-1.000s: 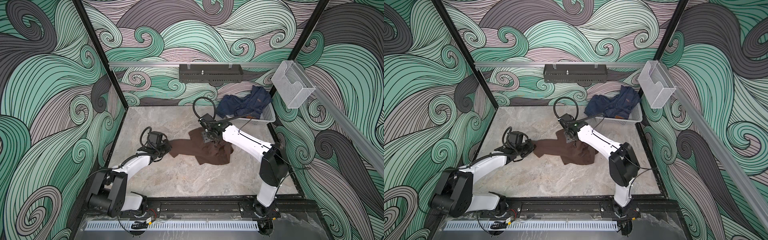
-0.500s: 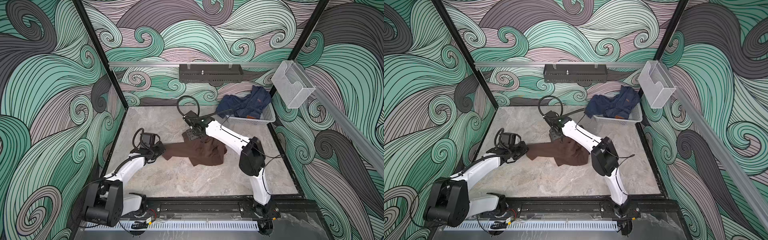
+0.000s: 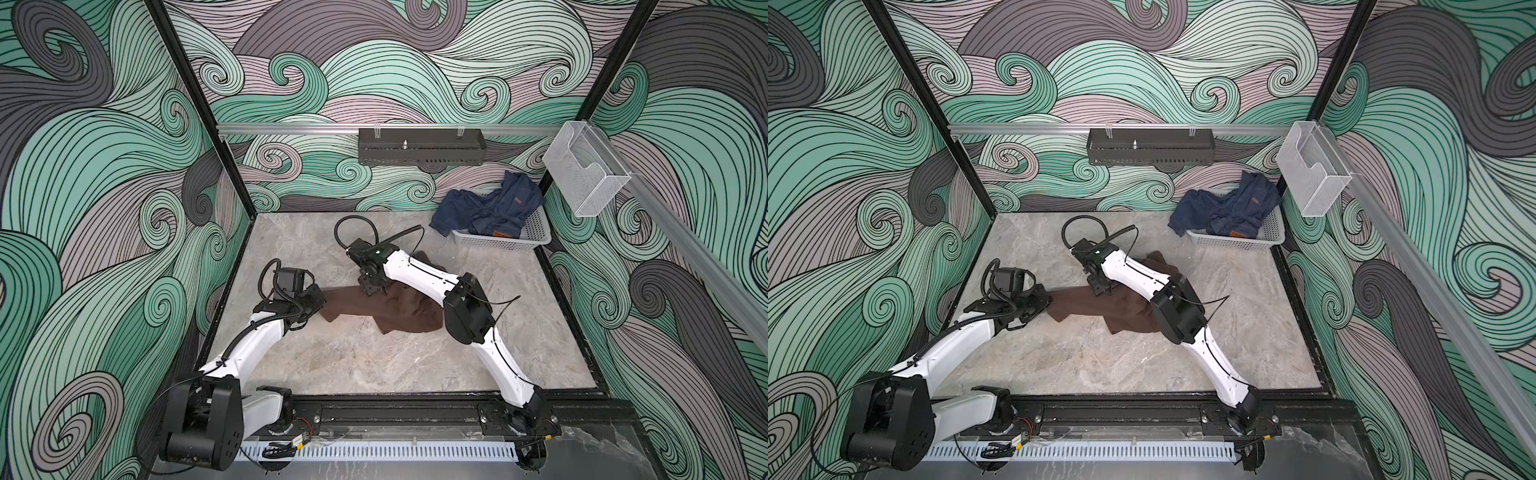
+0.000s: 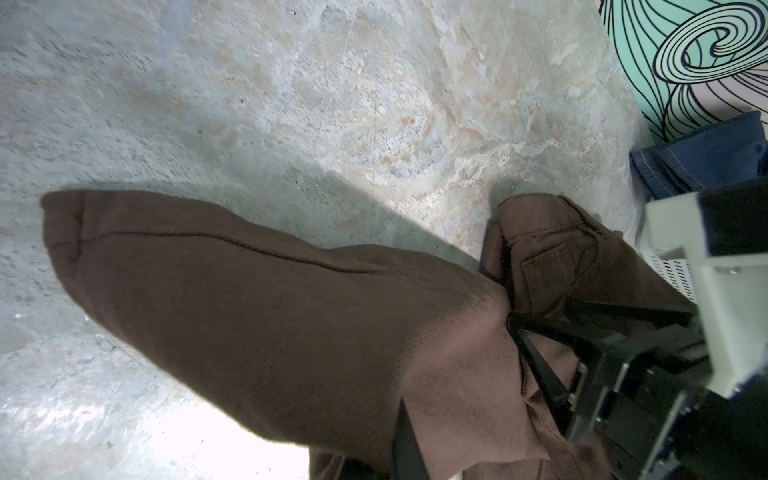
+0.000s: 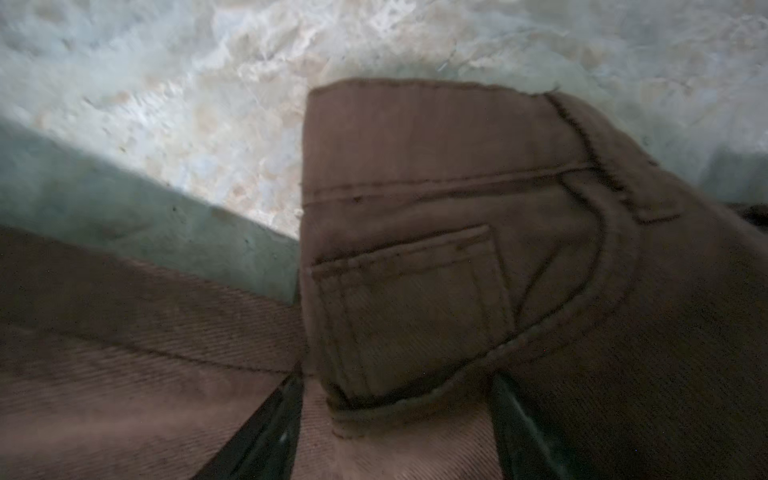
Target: Fold and stack the trousers
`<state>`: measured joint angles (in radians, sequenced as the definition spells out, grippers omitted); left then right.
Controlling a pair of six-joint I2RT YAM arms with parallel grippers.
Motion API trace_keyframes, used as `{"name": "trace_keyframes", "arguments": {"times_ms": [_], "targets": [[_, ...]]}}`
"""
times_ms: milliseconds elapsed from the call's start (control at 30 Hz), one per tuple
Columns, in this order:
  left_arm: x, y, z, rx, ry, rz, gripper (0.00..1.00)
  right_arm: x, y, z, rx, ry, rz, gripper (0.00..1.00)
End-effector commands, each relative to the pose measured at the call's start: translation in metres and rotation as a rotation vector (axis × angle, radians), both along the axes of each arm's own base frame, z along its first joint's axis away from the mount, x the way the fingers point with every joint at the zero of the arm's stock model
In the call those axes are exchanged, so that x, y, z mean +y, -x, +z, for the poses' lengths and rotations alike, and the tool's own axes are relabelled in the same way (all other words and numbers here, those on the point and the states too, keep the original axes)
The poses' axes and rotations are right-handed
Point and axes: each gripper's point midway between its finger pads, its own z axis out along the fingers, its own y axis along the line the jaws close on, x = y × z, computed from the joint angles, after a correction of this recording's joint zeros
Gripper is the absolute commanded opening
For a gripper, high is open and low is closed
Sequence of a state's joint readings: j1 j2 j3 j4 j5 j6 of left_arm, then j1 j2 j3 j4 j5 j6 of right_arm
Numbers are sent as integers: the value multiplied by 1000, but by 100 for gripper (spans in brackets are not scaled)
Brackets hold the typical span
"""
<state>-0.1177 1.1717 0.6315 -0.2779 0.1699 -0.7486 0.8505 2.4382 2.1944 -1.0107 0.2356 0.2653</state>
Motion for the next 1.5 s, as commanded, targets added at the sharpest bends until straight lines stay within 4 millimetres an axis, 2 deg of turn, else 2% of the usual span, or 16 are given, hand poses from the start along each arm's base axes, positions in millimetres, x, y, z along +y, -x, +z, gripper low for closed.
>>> {"name": "trace_keyframes", "arguments": {"times_ms": [0, 67, 167, 233, 300, 433, 467, 567, 667, 767, 867, 967, 1133, 1333, 1467], "targets": [[7, 5, 2, 3, -11, 13, 0, -2, -2, -4, 11, 20, -4, 77], [8, 6, 4, 1, -13, 16, 0, -5, -6, -7, 6, 30, -18, 69], [11, 7, 8, -2, -20, 20, 0, -16, -16, 7, -30, 24, -68, 36], [14, 8, 13, -9, -26, 24, 0, -23, -22, 32, -67, -3, -97, 16], [16, 7, 19, -18, -34, 29, 0, -29, -24, 66, -106, -52, -119, 5], [26, 8, 39, -48, -69, 47, 0, -49, -15, 145, -162, -236, -181, 1], [31, 7, 47, -63, -84, 59, 0, -56, -11, 160, -153, -309, -212, 1], [47, 7, 71, -126, -138, 102, 0, -92, -4, 201, -162, -525, -316, 1], [64, 7, 98, -177, -202, 137, 0, -138, 2, 229, -190, -708, -426, 1], [74, 6, 117, -180, -248, 145, 0, -194, 9, 234, -217, -783, -542, 1], [77, 2, 130, -194, -256, 148, 0, -239, 18, 219, -213, -806, -646, 1], [80, -4, 137, -200, -262, 154, 0, -275, 28, 202, -217, -808, -736, 2], [83, -16, 149, -203, -274, 150, 0, -321, 43, 184, -222, -832, -881, 2], [87, -34, 182, -249, -284, 132, 0, -359, 53, 197, -289, -898, -1024, 2], [98, -43, 202, -275, -286, 152, 0, -381, 56, 208, -336, -945, -1126, 2]]}}
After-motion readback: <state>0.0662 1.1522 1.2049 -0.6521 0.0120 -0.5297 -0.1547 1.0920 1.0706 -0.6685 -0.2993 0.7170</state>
